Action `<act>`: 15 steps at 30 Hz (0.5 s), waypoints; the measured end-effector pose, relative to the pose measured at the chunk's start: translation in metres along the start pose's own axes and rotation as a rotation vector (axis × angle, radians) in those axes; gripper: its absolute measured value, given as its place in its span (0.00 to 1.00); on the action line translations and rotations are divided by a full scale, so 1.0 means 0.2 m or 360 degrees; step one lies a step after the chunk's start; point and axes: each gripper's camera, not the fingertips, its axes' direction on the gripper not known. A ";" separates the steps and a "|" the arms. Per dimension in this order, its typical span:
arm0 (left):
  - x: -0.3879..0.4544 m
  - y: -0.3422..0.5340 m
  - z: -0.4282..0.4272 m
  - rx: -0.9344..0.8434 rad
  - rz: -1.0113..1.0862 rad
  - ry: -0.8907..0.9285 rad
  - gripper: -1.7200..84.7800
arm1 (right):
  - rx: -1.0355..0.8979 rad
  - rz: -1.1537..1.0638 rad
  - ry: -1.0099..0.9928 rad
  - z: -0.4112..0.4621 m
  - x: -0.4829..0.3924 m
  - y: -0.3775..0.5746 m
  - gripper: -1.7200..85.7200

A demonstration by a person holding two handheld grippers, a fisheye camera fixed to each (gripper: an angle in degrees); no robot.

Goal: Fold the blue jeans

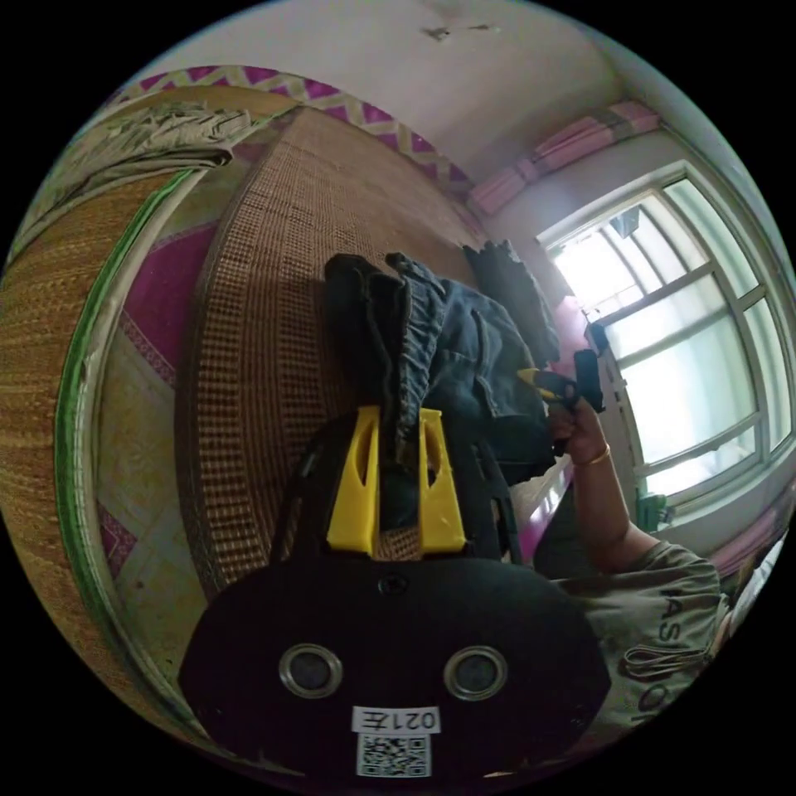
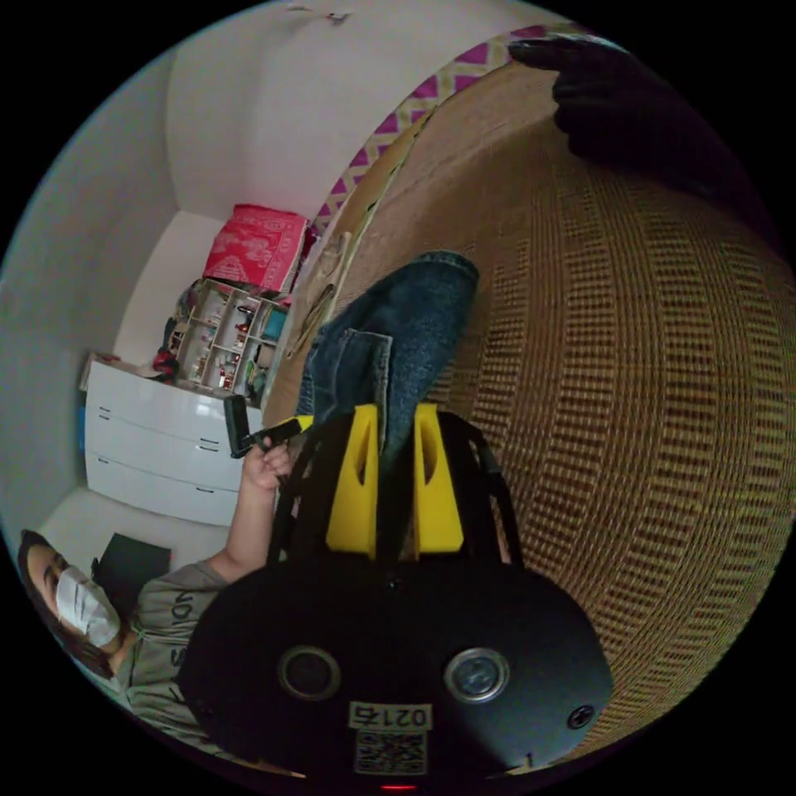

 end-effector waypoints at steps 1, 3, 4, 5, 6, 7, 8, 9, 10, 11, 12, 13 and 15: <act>-0.01 0.00 -0.05 0.0039 -0.0001 0.0050 0.10 | 0.0003 -0.0046 -0.0025 -0.03 -0.05 -0.01 0.09; -0.01 0.00 -0.16 0.0105 0.0021 0.0128 0.09 | -0.0001 -0.0169 0.0004 -0.07 -0.20 -0.04 0.09; -0.01 -0.01 -0.27 0.0175 0.0037 0.0159 0.09 | -0.0017 -0.0275 0.0044 -0.08 -0.34 -0.10 0.09; -0.02 -0.03 -0.40 0.0248 0.0053 0.0165 0.09 | -0.0033 -0.0370 0.0065 -0.05 -0.47 -0.18 0.09; -0.02 -0.05 -0.48 0.0287 0.0059 0.0158 0.09 | -0.0041 -0.0409 0.0061 -0.03 -0.54 -0.23 0.09; -0.05 -0.09 -0.64 0.0367 0.0070 0.0130 0.09 | -0.0053 -0.0484 0.0034 0.03 -0.68 -0.35 0.09; -0.08 -0.14 -0.80 0.0438 0.0079 0.0084 0.09 | -0.0064 -0.0557 0.0009 0.12 -0.83 -0.49 0.09; -0.10 -0.17 -0.88 0.0475 0.0072 0.0058 0.09 | -0.0073 -0.0595 -0.0001 0.18 -0.91 -0.57 0.09; -0.14 -0.23 -1.04 0.0546 0.0052 -0.0007 0.09 | -0.0093 -0.0672 -0.0015 0.31 -1.08 -0.73 0.09; -0.18 -0.30 -1.19 0.0606 0.0037 -0.0089 0.09 | -0.0102 -0.0751 -0.0025 0.46 -1.25 -0.90 0.09; -0.21 -0.33 -1.26 0.0639 0.0020 -0.0128 0.10 | -0.0107 -0.0784 -0.0032 0.53 -1.34 -0.99 0.09; -0.27 -0.41 -1.39 0.0695 -0.0015 -0.0196 0.10 | -0.0108 -0.0823 -0.0048 0.69 -1.49 -1.16 0.09; -0.37 -0.54 -1.55 0.0747 -0.0095 -0.0271 0.11 | -0.0091 -0.0871 -0.0054 0.91 -1.71 -1.40 0.10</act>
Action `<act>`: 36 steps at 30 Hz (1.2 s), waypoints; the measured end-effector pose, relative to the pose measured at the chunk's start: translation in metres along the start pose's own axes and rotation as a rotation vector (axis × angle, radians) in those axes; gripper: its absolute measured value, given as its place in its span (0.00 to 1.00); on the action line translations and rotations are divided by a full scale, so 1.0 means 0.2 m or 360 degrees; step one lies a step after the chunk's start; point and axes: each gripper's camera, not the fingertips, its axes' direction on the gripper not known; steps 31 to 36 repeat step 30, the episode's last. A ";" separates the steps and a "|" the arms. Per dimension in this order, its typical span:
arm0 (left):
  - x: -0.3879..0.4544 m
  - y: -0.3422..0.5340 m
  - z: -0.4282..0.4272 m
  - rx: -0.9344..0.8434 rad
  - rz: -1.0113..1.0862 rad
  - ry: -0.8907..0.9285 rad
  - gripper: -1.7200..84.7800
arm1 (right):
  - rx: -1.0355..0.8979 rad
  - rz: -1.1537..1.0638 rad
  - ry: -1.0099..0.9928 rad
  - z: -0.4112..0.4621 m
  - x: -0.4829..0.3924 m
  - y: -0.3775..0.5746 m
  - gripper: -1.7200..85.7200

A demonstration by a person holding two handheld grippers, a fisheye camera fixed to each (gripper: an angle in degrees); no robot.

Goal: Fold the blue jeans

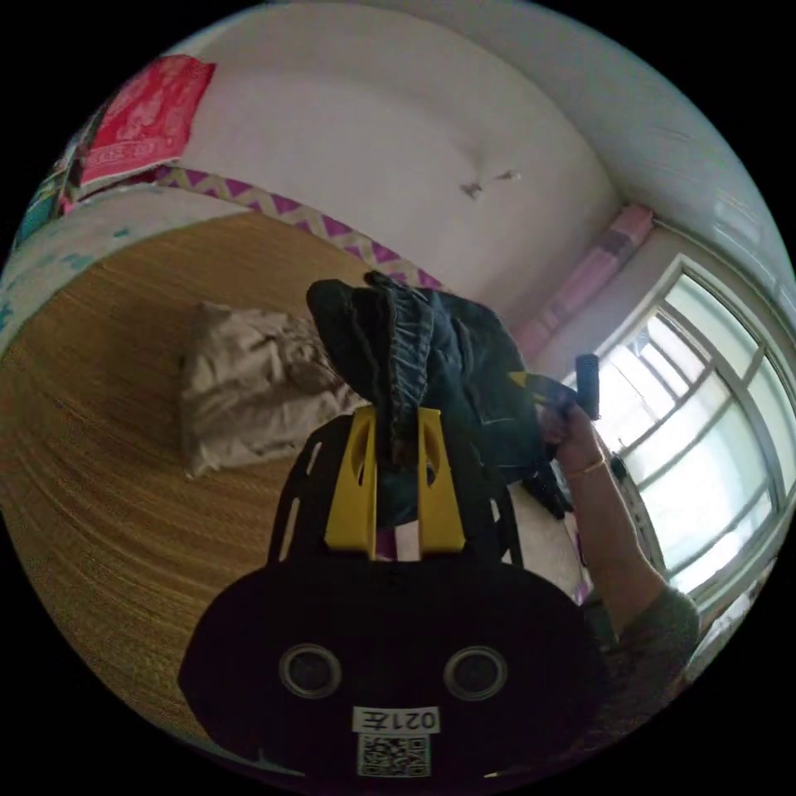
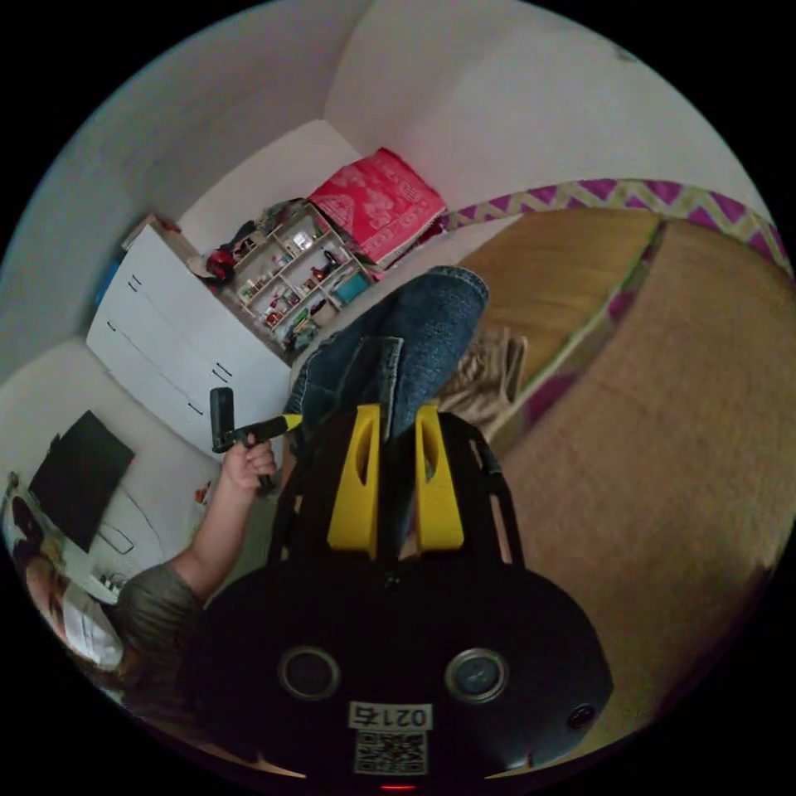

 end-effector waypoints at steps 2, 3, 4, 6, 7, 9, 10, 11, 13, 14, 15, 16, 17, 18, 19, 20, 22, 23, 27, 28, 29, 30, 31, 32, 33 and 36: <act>-0.15 -0.18 -0.03 0.0091 -0.0108 -0.0128 0.18 | 0.0062 0.0050 0.0126 0.24 -0.03 -0.31 0.13; -0.18 -0.20 -0.03 0.0101 -0.0109 -0.0172 0.19 | 0.0094 0.0062 0.0191 0.29 -0.04 -0.35 0.14; -0.23 -0.22 -0.04 0.0146 -0.0133 -0.0261 0.21 | 0.0099 0.0044 0.0341 0.38 -0.07 -0.41 0.14; -0.27 -0.19 -0.05 0.0171 -0.0142 -0.0356 0.21 | 0.0020 0.0008 0.0522 0.52 -0.09 -0.41 0.15; -0.26 -0.15 -0.04 0.0137 -0.0095 -0.0392 0.20 | -0.0022 -0.0016 0.0575 0.59 -0.09 -0.36 0.15; -0.16 -0.04 -0.03 0.0146 0.0053 -0.0447 0.17 | -0.0065 -0.0060 0.0587 0.64 -0.08 -0.20 0.15; -0.07 0.06 -0.03 0.0158 0.0178 -0.0460 0.15 | -0.0123 -0.0090 0.0579 0.66 -0.06 -0.06 0.15; 0.05 0.16 -0.01 0.0155 0.0291 -0.0480 0.12 | -0.0164 -0.0124 0.0591 0.66 -0.06 0.10 0.15; 0.23 0.32 0.03 0.0123 0.0408 -0.0556 0.07 | -0.0195 -0.0191 0.0629 0.63 -0.08 0.40 0.15; 0.35 0.44 0.05 0.0127 0.0463 -0.0632 0.04 | -0.0214 -0.0237 0.0667 0.59 -0.11 0.59 0.15; 0.42 0.51 0.06 0.0143 0.0497 -0.0674 0.03 | -0.0224 -0.0257 0.0690 0.57 -0.12 0.69 0.15; 0.54 0.65 0.08 0.0202 0.0556 -0.0720 0.03 | -0.0213 -0.0286 0.0741 0.51 -0.16 0.89 0.15; 0.66 0.79 0.10 0.0220 0.0640 -0.0665 0.03 | -0.0166 -0.0299 0.0783 0.43 -0.19 1.08 0.15; 0.71 0.85 0.10 0.0223 0.0665 -0.0605 0.03 | -0.0139 -0.0302 0.0808 0.38 -0.20 1.17 0.14; 0.79 0.98 0.12 0.0221 0.0634 -0.0490 0.04 | -0.0097 -0.0311 0.0897 0.29 -0.22 1.34 0.14; 0.87 1.09 0.16 0.0162 0.0622 -0.0411 0.07 | -0.0049 -0.0321 0.1056 0.20 -0.23 1.50 0.14; 0.99 1.24 0.23 0.0042 0.0627 -0.0339 0.10 | 0.0026 -0.0329 0.1327 0.07 -0.21 1.70 0.14; 1.08 1.33 0.27 -0.0018 0.0659 -0.0335 0.10 | 0.0068 -0.0352 0.1521 -0.01 -0.18 1.80 0.15; 1.29 1.53 0.36 -0.0075 0.0601 -0.0403 0.05 | 0.0071 -0.0425 0.1919 -0.14 -0.05 1.96 0.17; 1.35 1.58 0.39 -0.0101 0.0564 -0.0399 0.04 | -0.0009 -0.0425 0.2009 -0.14 0.01 1.95 0.18; 1.39 1.61 0.43 -0.0137 0.0526 -0.0397 0.02 | -0.0040 -0.0401 0.2078 -0.15 0.07 1.93 0.18; 1.40 1.63 0.44 -0.0149 0.0501 -0.0402 0.02 | -0.0044 -0.0400 0.2094 -0.15 0.09 1.92 0.18; 1.40 1.63 0.44 -0.0149 0.0501 -0.0402 0.02 | -0.0044 -0.0400 0.2094 -0.15 0.09 1.92 0.18; 1.40 1.63 0.44 -0.0149 0.0501 -0.0402 0.02 | -0.0044 -0.0400 0.2094 -0.15 0.09 1.92 0.18; 1.40 1.63 0.44 -0.0149 0.0501 -0.0402 0.02 | -0.0044 -0.0400 0.2094 -0.15 0.09 1.92 0.18; 1.40 1.63 0.44 -0.0149 0.0501 -0.0402 0.02 | -0.0044 -0.0400 0.2094 -0.15 0.09 1.92 0.18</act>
